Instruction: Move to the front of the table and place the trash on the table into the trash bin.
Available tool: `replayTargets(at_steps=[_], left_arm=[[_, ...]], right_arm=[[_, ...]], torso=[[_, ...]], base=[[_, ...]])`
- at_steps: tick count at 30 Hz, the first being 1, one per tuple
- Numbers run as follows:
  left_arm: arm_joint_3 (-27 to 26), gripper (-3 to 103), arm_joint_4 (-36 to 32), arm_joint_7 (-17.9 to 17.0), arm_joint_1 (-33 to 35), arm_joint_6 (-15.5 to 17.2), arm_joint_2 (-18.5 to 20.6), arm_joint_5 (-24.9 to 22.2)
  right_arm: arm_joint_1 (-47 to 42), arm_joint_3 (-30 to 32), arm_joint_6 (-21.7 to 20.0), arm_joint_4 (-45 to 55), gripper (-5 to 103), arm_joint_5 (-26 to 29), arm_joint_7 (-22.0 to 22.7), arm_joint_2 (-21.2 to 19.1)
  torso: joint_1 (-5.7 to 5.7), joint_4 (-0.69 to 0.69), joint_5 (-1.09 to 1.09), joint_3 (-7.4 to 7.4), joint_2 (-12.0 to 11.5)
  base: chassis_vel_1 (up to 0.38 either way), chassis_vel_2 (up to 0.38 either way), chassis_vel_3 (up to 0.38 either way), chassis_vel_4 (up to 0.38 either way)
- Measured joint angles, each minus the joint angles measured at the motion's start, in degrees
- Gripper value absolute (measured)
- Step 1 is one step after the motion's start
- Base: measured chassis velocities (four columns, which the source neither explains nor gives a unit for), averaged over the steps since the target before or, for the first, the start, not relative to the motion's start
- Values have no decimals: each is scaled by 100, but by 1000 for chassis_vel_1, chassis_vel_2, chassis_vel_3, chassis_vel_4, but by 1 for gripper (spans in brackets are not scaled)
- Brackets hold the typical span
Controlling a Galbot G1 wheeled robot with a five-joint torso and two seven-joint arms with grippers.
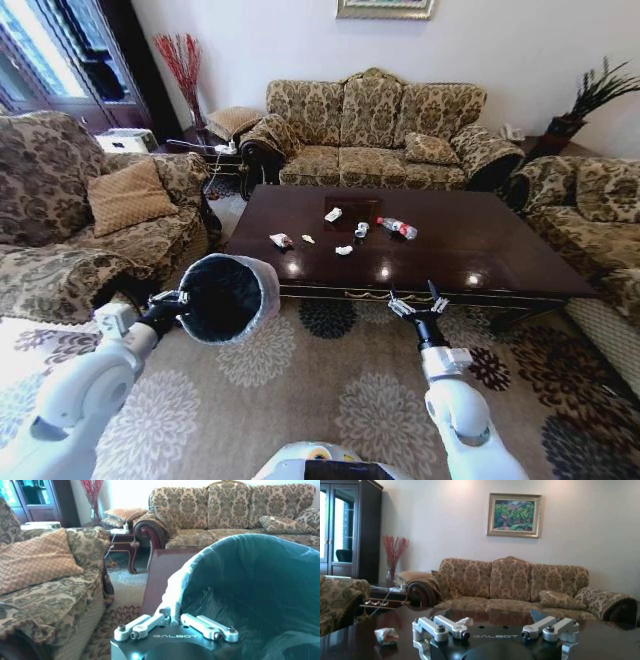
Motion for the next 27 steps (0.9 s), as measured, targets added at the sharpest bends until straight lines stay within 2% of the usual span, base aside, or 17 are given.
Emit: replayTargets(at_steps=[7,9,11,13,16,20,27], left_arm=[[12,0,-80,0,0,-34,-86,-3],[-12,0,-125,2,50,-57,-145,-2],[-24,0,-144,3,83,-72,-169,2],[-28,0,-193,10,135,-98,-217,16],[61,0,-227,27,128,-110,-228,23],[200,0,-228,57,50,-110,-191,23],[193,0,-228,68,51,-120,-153,25]], right_arm=[[68,-24,78,-73,100,167,34,-10],[73,-28,111,-76,100,320,-100,-23],[79,-27,106,-76,100,442,-226,-35],[103,-22,94,-90,100,662,-520,-71],[100,-14,89,-94,100,703,-614,-62],[20,8,85,-30,100,700,-614,25],[-101,38,99,59,100,666,-604,45]], torso=[[0,2,3,0,0],[1,1,-7,0,0],[1,2,-7,0,0],[0,5,0,-1,0],[-1,2,8,-1,0],[-1,-6,1,0,0],[-1,3,-3,-1,1]], base=[[237,238,-244,-249],[164,114,-122,-166],[105,85,-80,-87],[15,10,-10,-31],[0,0,0,0],[-87,-50,62,15],[-81,104,80,-92]])
